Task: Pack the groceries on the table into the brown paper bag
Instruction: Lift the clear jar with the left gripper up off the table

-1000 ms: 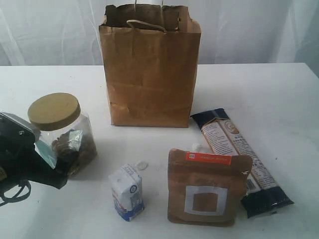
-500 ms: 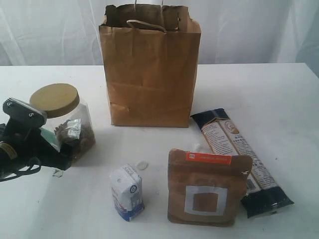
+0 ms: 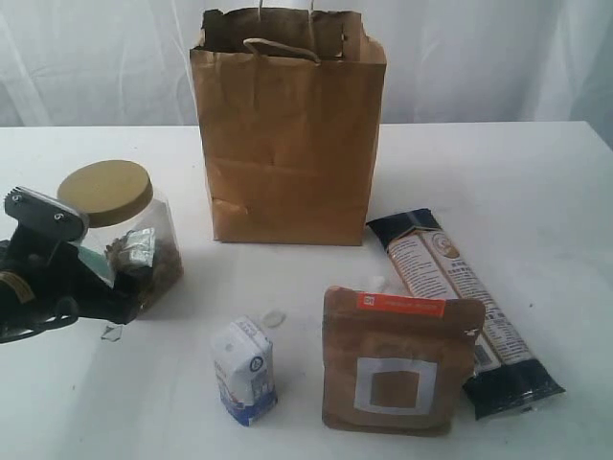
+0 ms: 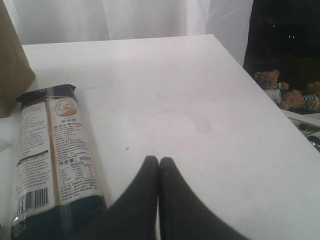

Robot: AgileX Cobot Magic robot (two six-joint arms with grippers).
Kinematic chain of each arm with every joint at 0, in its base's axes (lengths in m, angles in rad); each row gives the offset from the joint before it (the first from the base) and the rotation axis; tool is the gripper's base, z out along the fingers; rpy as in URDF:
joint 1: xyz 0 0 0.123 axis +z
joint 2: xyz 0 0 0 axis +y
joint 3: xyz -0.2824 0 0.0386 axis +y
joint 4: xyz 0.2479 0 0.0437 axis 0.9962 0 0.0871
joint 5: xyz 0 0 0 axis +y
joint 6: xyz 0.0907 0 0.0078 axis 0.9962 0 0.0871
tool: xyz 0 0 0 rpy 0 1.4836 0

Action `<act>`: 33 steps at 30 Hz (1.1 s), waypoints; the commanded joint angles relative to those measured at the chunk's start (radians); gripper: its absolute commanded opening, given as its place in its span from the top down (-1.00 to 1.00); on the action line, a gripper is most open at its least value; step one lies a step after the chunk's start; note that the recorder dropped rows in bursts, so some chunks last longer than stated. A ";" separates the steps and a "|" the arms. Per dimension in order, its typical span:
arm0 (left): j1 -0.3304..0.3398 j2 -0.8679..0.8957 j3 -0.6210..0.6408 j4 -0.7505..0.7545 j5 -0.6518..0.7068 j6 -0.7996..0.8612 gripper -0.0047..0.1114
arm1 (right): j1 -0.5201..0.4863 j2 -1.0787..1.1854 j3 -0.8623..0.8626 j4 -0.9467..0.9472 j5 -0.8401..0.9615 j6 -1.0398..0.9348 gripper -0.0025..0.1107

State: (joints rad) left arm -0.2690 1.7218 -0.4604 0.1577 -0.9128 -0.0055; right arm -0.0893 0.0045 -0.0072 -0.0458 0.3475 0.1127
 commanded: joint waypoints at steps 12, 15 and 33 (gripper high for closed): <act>0.001 -0.047 0.006 -0.130 0.034 -0.028 0.92 | -0.003 -0.005 0.007 -0.004 -0.003 0.002 0.96; 0.001 -0.052 0.006 -0.204 0.044 -0.028 0.92 | -0.003 -0.005 0.007 -0.004 -0.003 0.002 0.96; 0.007 -0.120 0.006 -0.187 -0.036 -0.215 0.92 | -0.003 -0.005 0.007 -0.004 -0.003 0.002 0.96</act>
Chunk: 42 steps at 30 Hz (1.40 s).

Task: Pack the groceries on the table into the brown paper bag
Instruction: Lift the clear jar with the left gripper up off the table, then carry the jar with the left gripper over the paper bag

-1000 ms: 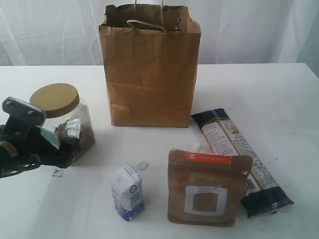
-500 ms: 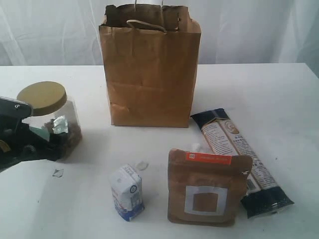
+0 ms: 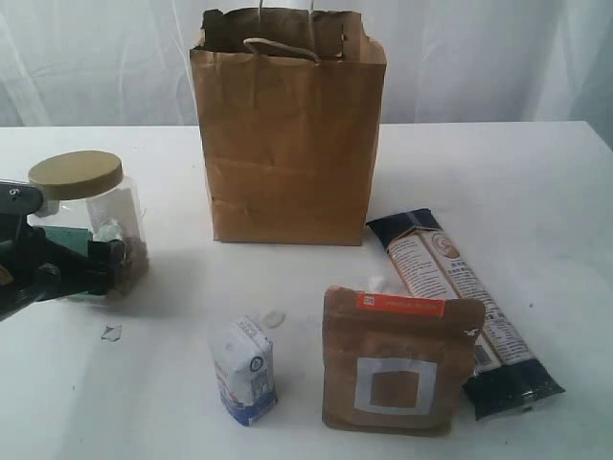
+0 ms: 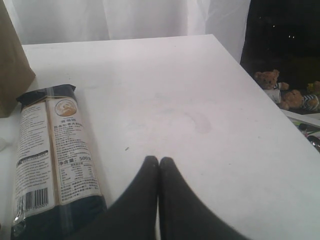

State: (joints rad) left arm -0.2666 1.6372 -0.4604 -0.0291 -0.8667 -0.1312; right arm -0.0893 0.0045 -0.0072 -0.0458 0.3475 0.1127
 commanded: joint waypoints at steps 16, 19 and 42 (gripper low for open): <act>0.005 -0.173 0.006 -0.012 -0.132 -0.082 0.92 | -0.003 -0.005 0.007 -0.004 -0.003 0.002 0.96; 0.005 -0.233 0.006 -0.023 -0.195 -0.082 0.92 | -0.003 -0.005 0.007 -0.004 -0.003 0.002 0.96; 0.005 -0.253 -0.450 0.347 -0.354 -0.708 0.92 | -0.003 -0.005 0.007 -0.004 -0.003 0.002 0.96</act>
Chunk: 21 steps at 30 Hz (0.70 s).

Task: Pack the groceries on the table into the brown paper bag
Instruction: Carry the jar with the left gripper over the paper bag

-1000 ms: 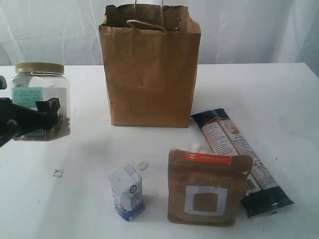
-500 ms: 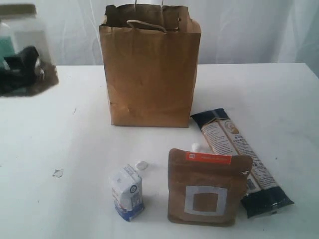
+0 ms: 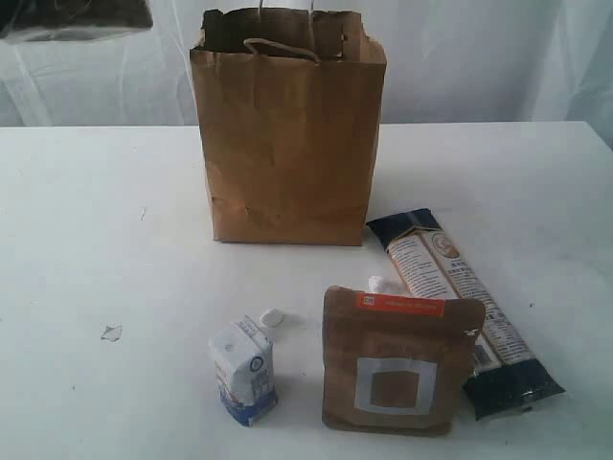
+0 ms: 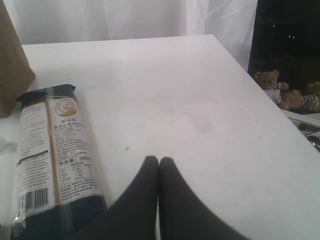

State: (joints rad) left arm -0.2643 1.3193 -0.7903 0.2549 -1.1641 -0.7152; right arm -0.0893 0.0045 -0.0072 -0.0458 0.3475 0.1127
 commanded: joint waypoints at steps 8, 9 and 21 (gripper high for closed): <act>0.002 0.271 -0.396 0.180 -0.057 -0.352 0.92 | -0.003 -0.005 0.007 -0.004 -0.003 0.002 0.96; 0.002 0.290 -0.423 0.189 -0.057 -0.374 0.92 | -0.003 -0.005 0.007 -0.004 -0.003 0.002 0.96; -0.018 0.450 -0.677 0.529 -0.057 -0.416 0.92 | -0.003 -0.005 0.007 -0.004 -0.003 0.002 0.96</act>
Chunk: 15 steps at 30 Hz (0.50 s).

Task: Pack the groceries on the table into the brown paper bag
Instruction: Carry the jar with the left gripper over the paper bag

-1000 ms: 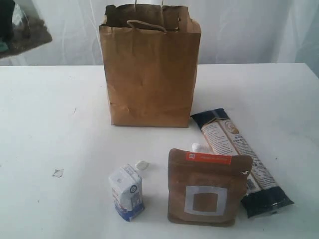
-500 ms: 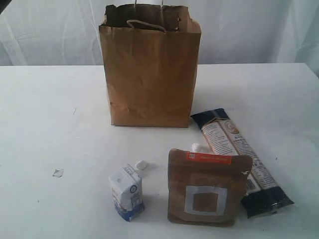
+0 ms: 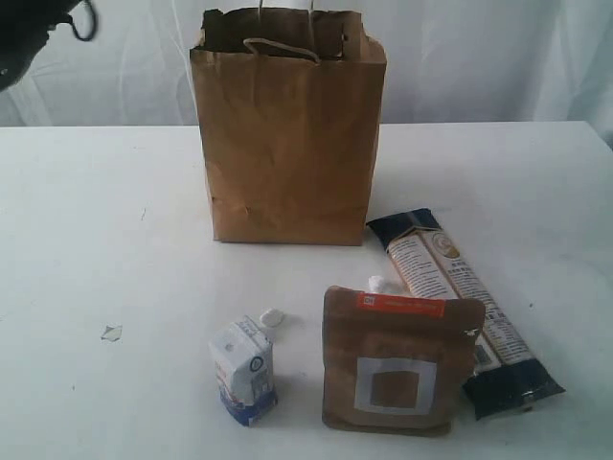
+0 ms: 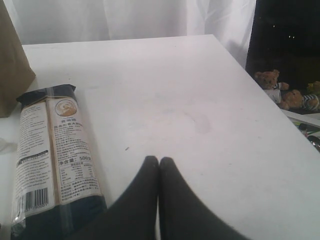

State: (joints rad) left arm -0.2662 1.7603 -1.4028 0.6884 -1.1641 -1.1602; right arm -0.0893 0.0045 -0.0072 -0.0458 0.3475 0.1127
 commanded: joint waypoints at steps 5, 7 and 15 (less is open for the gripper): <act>-0.052 0.048 -0.123 0.143 -0.057 0.078 0.92 | -0.003 -0.005 0.007 -0.004 -0.003 0.002 0.96; -0.067 0.064 -0.139 0.145 -0.057 0.131 0.92 | -0.003 -0.005 0.007 -0.004 -0.003 0.002 0.96; -0.121 0.068 -0.144 0.292 0.050 0.412 0.92 | -0.003 -0.005 0.007 -0.004 -0.003 0.002 0.96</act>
State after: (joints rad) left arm -0.3697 1.8422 -1.5335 0.9444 -1.1324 -0.8299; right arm -0.0893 0.0045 -0.0072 -0.0458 0.3475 0.1127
